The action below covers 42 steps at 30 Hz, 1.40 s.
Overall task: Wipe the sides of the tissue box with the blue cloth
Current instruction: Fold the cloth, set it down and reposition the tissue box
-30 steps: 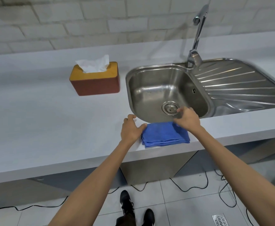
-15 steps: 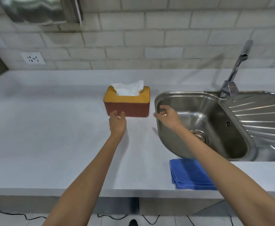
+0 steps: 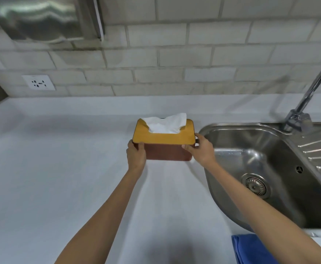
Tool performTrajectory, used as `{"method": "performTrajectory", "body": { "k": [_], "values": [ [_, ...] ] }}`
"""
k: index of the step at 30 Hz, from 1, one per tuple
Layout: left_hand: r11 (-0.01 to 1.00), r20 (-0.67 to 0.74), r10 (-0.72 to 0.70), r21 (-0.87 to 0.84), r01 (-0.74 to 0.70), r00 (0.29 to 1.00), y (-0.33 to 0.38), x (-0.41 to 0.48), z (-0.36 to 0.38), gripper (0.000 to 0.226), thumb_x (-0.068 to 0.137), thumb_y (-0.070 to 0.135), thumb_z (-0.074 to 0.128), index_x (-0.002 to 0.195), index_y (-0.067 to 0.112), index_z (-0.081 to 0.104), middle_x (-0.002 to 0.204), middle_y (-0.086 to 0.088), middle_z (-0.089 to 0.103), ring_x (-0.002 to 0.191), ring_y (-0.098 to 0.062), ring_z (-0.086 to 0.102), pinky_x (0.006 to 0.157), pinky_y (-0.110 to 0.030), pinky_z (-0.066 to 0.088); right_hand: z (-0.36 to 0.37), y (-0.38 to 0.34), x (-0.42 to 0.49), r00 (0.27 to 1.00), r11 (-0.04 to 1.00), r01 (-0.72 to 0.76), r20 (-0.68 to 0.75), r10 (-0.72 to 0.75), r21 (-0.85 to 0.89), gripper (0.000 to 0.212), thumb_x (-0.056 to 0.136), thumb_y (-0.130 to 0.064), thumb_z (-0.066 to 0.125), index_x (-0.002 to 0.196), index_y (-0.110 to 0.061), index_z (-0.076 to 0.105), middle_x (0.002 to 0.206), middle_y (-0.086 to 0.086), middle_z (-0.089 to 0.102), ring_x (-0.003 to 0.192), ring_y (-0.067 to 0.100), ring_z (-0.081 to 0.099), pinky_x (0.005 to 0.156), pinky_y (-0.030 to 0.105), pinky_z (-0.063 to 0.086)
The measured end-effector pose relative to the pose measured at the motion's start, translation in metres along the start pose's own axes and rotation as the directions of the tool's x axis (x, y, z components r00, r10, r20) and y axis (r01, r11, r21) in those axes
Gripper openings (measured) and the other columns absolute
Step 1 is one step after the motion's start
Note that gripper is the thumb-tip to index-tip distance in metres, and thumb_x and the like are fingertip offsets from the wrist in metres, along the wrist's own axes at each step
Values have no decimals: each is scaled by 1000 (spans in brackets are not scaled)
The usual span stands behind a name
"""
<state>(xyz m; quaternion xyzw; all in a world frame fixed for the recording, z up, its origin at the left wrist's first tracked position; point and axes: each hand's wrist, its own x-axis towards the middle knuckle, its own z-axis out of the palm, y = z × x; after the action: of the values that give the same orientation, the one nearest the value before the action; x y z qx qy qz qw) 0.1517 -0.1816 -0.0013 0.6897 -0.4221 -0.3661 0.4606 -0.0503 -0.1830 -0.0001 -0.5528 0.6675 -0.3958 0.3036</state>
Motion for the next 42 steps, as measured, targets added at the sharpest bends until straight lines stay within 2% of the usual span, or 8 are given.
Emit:
{"method": "performTrajectory", "body": {
  "k": [6, 8, 11, 16, 23, 31, 38, 42],
  "values": [
    [1000, 89, 6, -24, -4, 996, 9, 41, 13, 47, 100, 29, 35, 142, 9, 32, 136, -15, 49, 121, -30, 49, 91, -33, 39, 3, -5, 41, 1000, 1000, -4, -13, 4, -9, 57, 79, -23, 74, 129, -8, 52, 113, 9, 67, 100, 27, 64, 83, 31, 48],
    [1000, 104, 16, -23, -14, 994, 14, 55, 18, 45, 100, 29, 34, 141, 9, 33, 134, -15, 50, 117, -28, 50, 88, -30, 37, 5, -8, 56, 1000, 1000, -15, -1, 15, 8, 54, 81, -21, 73, 129, -6, 52, 114, 11, 67, 102, 29, 63, 86, 35, 50],
    [999, 118, 19, -31, -15, 993, 22, 74, 27, 44, 100, 30, 33, 139, 9, 36, 133, -14, 51, 105, -21, 49, 86, -29, 35, 7, -12, 79, 1000, 999, -26, 8, 25, 34, 50, 83, -17, 71, 127, -4, 52, 115, 13, 65, 101, 27, 62, 80, 30, 47],
    [1000, 149, 16, -11, -15, 989, 31, 99, 39, 48, 100, 33, 35, 140, 7, 33, 137, -14, 49, 120, -29, 49, 91, -30, 38, 10, -15, 109, 998, 998, -55, 15, 54, 29, 52, 85, -20, 68, 130, -4, 49, 123, 14, 62, 110, 30, 59, 83, 30, 46],
    [1000, 173, 4, -5, -3, 985, 36, 123, 50, 47, 99, 33, 36, 139, 8, 33, 137, -16, 47, 120, -32, 48, 87, -30, 35, 14, -17, 132, 996, 996, -90, 0, 90, -3, 52, 86, -23, 66, 131, -5, 47, 125, 14, 61, 112, 30, 58, 82, 29, 43],
    [1000, 191, -19, 22, 16, 981, 41, 129, 53, 52, 98, 36, 37, 142, 10, 29, 140, -17, 44, 124, -34, 47, 98, -37, 39, 13, -17, 144, 992, 992, -122, 12, 122, -21, 53, 87, -24, 65, 133, -7, 46, 127, 13, 59, 113, 29, 57, 80, 27, 41],
    [999, 222, -28, 39, 20, 975, 43, 129, 52, 51, 99, 37, 36, 141, 9, 30, 140, -16, 45, 123, -32, 47, 87, -32, 35, 12, -18, 146, 990, 990, -137, 25, 137, -17, 55, 87, -23, 64, 136, -9, 43, 129, 12, 57, 116, 29, 55, 81, 26, 41],
    [997, 263, -54, 66, 38, 963, 46, 129, 48, 57, 99, 41, 33, 146, 11, 23, 146, -13, 41, 131, -31, 43, 98, -35, 36, 11, -20, 148, 988, 988, -149, 37, 150, -35, 57, 88, -23, 63, 138, -8, 40, 131, 13, 56, 117, 30, 54, 80, 26, 40]
  ]
}}
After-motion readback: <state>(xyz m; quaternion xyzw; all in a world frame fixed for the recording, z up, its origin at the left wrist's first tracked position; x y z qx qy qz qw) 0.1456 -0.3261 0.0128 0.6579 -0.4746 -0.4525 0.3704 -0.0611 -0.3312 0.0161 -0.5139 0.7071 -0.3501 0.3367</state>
